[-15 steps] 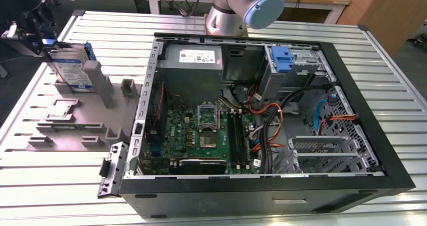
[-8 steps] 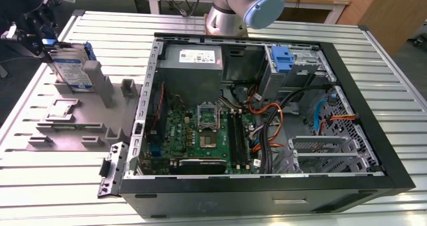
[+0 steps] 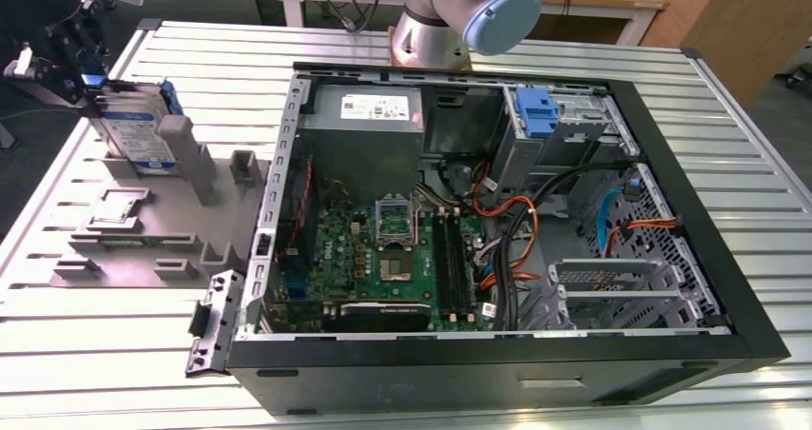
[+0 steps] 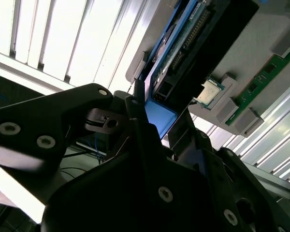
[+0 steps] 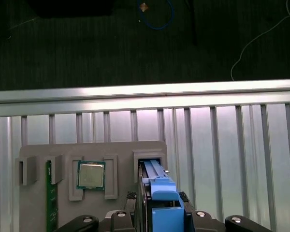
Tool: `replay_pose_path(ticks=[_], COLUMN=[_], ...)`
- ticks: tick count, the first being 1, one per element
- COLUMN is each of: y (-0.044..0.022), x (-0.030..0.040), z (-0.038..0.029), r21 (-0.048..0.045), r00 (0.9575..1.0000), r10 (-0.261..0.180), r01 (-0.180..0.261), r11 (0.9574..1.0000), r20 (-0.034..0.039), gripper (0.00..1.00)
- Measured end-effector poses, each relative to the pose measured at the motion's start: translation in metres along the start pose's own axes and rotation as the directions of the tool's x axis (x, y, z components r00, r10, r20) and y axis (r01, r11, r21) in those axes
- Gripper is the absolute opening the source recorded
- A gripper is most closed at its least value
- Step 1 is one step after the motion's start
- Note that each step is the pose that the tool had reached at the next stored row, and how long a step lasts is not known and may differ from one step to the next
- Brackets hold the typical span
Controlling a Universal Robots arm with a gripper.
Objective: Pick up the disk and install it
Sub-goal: 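Pick up the disk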
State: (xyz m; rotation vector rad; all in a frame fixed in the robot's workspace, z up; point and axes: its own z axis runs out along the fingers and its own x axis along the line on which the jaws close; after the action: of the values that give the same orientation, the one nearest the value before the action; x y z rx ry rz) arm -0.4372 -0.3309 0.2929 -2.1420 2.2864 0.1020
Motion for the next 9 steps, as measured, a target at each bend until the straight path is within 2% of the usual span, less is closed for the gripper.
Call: replay_pose_path(ticks=[1, 9], y=[0.0, -0.0001], x=[0.0, 0.0], z=[0.0, 0.0004], r21=[0.0, 0.0002], r00=[1.0, 1.0], r10=[0.0, 0.003], r01=[0.0, -0.003], r11=[1.0, 1.0], r20=[0.0, 0.0001], gripper=[0.45, 0.45])
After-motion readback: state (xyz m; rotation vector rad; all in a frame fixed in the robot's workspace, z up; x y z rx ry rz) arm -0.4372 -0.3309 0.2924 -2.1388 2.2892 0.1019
